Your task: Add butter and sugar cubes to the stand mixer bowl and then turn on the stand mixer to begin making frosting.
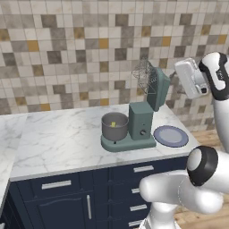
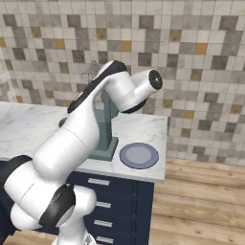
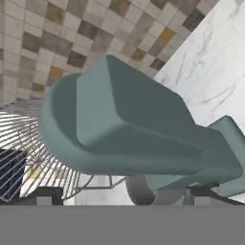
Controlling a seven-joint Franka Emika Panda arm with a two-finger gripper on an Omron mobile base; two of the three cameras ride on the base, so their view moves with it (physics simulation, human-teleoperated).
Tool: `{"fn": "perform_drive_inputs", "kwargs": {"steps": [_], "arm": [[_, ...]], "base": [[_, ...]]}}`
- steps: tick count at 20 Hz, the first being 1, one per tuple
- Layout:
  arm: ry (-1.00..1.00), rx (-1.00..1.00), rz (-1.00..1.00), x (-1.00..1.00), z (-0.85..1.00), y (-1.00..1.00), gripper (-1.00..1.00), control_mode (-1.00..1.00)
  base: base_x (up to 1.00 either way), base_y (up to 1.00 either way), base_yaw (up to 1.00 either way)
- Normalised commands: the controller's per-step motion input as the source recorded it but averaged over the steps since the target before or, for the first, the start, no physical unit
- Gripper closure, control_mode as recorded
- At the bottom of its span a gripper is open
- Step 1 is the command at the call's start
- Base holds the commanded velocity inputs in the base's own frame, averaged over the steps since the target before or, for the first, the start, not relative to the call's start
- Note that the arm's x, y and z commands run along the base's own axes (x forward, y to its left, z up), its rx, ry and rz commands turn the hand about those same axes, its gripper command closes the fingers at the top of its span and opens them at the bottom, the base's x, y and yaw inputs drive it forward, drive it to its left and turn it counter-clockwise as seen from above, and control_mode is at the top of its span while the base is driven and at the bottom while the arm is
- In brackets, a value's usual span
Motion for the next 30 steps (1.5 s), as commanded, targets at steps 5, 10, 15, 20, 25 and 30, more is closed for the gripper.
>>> {"fn": "perform_drive_inputs", "kwargs": {"steps": [5,10,15,20,25,30], "arm": [[-0.05,0.17,0.0,0.52,0.0,-0.29,-1.0,-1.0],[-0.06,0.14,0.03,0.42,-0.14,-0.09,-1.0,-1.0],[-0.01,0.1,0.08,0.14,-0.16,0.2,-1.0,-1.0],[-0.02,0.02,0.1,0.0,-0.09,0.74,-1.0,-1.0],[-0.06,0.0,0.11,0.0,0.0,0.91,-1.0,-1.0],[-0.04,-0.02,0.1,0.0,-0.15,0.96,-1.0,-1.0]], "base": [[0.0,0.0,0.0],[0.0,0.0,0.0],[0.0,0.0,0.0],[0.0,0.0,0.0],[0.0,0.0,0.0],[0.0,0.0,0.0]]}}
